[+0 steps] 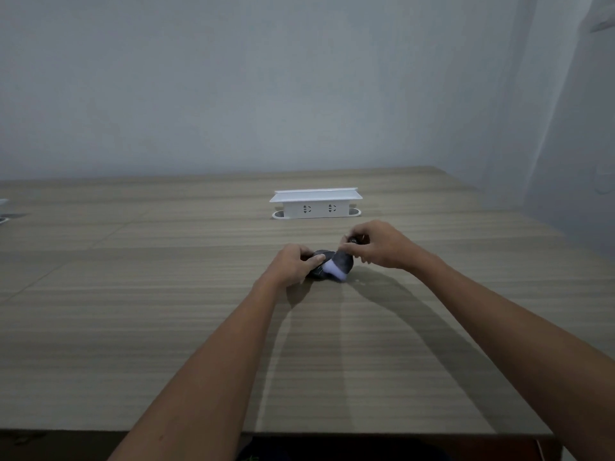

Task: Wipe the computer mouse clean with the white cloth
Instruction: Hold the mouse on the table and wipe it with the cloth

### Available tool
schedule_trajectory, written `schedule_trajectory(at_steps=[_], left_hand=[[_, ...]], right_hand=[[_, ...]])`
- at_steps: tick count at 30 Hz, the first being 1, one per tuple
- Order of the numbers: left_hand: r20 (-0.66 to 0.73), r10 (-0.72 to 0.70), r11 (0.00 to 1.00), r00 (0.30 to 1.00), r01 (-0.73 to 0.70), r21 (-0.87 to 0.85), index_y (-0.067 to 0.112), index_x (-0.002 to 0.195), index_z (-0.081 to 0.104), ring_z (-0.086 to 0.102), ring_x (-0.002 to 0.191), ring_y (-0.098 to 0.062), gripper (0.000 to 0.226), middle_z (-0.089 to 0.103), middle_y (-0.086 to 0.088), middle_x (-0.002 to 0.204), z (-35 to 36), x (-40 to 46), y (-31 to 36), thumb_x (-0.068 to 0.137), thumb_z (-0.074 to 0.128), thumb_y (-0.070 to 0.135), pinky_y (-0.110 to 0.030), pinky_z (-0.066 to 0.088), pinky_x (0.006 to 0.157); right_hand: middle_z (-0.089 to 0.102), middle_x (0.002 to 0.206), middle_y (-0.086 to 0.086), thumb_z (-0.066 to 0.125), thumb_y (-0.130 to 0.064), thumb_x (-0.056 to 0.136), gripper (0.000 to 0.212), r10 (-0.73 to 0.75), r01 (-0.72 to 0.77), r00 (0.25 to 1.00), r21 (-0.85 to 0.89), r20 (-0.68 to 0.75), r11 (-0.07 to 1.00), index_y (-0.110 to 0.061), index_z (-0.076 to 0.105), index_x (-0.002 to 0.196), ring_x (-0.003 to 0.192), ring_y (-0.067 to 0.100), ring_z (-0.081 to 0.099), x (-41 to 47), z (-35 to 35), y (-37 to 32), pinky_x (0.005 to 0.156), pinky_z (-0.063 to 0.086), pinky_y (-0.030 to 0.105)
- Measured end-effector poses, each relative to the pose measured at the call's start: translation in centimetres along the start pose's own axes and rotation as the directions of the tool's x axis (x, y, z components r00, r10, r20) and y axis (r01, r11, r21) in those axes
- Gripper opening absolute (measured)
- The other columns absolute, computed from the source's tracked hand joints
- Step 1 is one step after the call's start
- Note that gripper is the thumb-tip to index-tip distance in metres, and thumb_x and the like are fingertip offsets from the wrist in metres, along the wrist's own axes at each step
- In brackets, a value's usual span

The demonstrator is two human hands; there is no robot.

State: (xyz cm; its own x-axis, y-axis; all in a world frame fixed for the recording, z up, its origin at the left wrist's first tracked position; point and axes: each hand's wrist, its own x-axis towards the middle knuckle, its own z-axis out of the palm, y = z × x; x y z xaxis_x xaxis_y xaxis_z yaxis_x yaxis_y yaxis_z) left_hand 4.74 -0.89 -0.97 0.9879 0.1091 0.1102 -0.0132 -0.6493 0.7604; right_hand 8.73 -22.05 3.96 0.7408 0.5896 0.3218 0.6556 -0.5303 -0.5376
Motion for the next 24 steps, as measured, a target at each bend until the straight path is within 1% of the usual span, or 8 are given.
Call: schedule_trajectory(at_steps=[2, 4, 8, 9, 14, 19, 21, 24], left_hand=[[-0.003, -0.007, 1.000, 1.000, 0.007, 0.006, 0.013, 0.110, 0.075, 0.070, 0.083, -0.031, 0.031, 0.077, -0.015, 0.096, 0.1, 0.0, 0.0, 0.094, 0.061, 0.037, -0.040, 0.056, 0.081], [-0.004, -0.009, 1.000, 1.000, 0.009, 0.009, 0.013, 0.111, 0.075, 0.070, 0.084, -0.031, 0.032, 0.077, -0.014, 0.096, 0.1, 0.0, 0.1, 0.095, 0.061, 0.037, -0.041, 0.056, 0.082], [-0.005, -0.005, 1.000, 1.000, 0.005, 0.003, 0.012, 0.108, 0.075, 0.064, 0.078, -0.021, 0.030, 0.077, -0.013, 0.097, -0.1, 0.0, 0.1, 0.094, 0.062, 0.035, -0.039, 0.055, 0.077], [-0.004, -0.009, 1.000, 1.000, 0.009, -0.002, 0.012, 0.107, 0.075, 0.063, 0.078, -0.021, 0.029, 0.076, -0.013, 0.097, -0.1, 0.0, 0.2, 0.094, 0.062, 0.034, -0.037, 0.054, 0.075], [-0.019, -0.030, 0.999, 0.999, 0.030, -0.024, 0.016, 0.107, 0.075, 0.062, 0.076, -0.021, 0.029, 0.076, -0.019, 0.097, 0.1, -0.2, 0.1, 0.094, 0.062, 0.037, -0.032, 0.049, 0.071], [-0.023, -0.025, 0.999, 0.999, 0.024, -0.043, 0.012, 0.106, 0.076, 0.067, 0.081, -0.025, 0.029, 0.077, -0.014, 0.098, 0.2, -0.1, 0.1, 0.094, 0.063, 0.035, -0.036, 0.055, 0.077], [-0.041, -0.035, 0.998, 0.999, 0.033, -0.050, 0.011, 0.106, 0.076, 0.070, 0.089, -0.030, 0.030, 0.077, -0.015, 0.098, 0.3, -0.1, 0.1, 0.093, 0.063, 0.035, -0.042, 0.056, 0.083], [-0.054, -0.040, 0.999, 0.998, 0.038, -0.037, 0.011, 0.109, 0.075, 0.070, 0.096, -0.030, 0.031, 0.076, -0.014, 0.101, 0.4, -0.4, 0.3, 0.094, 0.063, 0.035, -0.042, 0.056, 0.084]], right_hand=[[0.070, 0.077, -0.001, 0.067, -0.018, 0.087, 0.012, -0.003, -0.020, 0.991, -0.164, -0.137, 0.986, -0.010, 0.075, 0.083, 0.069, 0.015, 0.064, 0.4, 0.1, 0.9, 0.067, 0.047, 0.028], [0.072, 0.081, 0.003, 0.066, -0.019, 0.088, 0.014, 0.002, -0.037, 0.981, -0.180, -0.192, 0.983, -0.008, 0.074, 0.084, 0.073, 0.016, 0.063, 0.2, -0.3, 1.0, 0.069, 0.047, 0.029], [0.070, 0.072, 0.004, 0.068, -0.027, 0.090, 0.016, -0.008, 0.003, 0.992, 0.038, 0.122, 0.999, -0.011, 0.074, 0.088, 0.051, 0.006, 0.058, -0.3, -0.2, -0.5, 0.054, 0.050, 0.023], [0.069, 0.070, 0.001, 0.069, -0.026, 0.090, 0.015, -0.018, 0.013, 0.991, 0.037, 0.130, 0.999, -0.012, 0.074, 0.088, 0.050, 0.004, 0.058, -0.2, 0.1, -0.6, 0.053, 0.050, 0.021], [0.069, 0.076, -0.002, 0.067, -0.018, 0.087, 0.012, -0.014, -0.016, 0.983, -0.162, -0.181, 0.987, -0.010, 0.075, 0.084, 0.069, 0.012, 0.062, 0.3, 0.0, 0.8, 0.066, 0.041, 0.023], [0.067, 0.066, -0.003, 0.069, -0.025, 0.089, 0.016, -0.012, 0.007, 0.999, 0.107, 0.046, 0.994, -0.010, 0.074, 0.087, 0.048, 0.005, 0.058, -0.6, 0.4, -1.1, 0.053, 0.050, 0.022], [0.066, 0.068, -0.005, 0.068, -0.022, 0.088, 0.013, -0.006, 0.011, 0.995, 0.054, -0.096, 0.999, -0.011, 0.074, 0.084, 0.051, 0.004, 0.057, 0.0, 0.9, -0.9, 0.058, 0.046, 0.023], [0.067, 0.077, -0.005, 0.066, -0.021, 0.087, 0.012, -0.008, -0.027, 0.965, -0.128, -0.262, 0.991, -0.014, 0.074, 0.082, 0.067, 0.008, 0.056, 0.5, 0.5, -0.1, 0.067, 0.039, 0.023]])
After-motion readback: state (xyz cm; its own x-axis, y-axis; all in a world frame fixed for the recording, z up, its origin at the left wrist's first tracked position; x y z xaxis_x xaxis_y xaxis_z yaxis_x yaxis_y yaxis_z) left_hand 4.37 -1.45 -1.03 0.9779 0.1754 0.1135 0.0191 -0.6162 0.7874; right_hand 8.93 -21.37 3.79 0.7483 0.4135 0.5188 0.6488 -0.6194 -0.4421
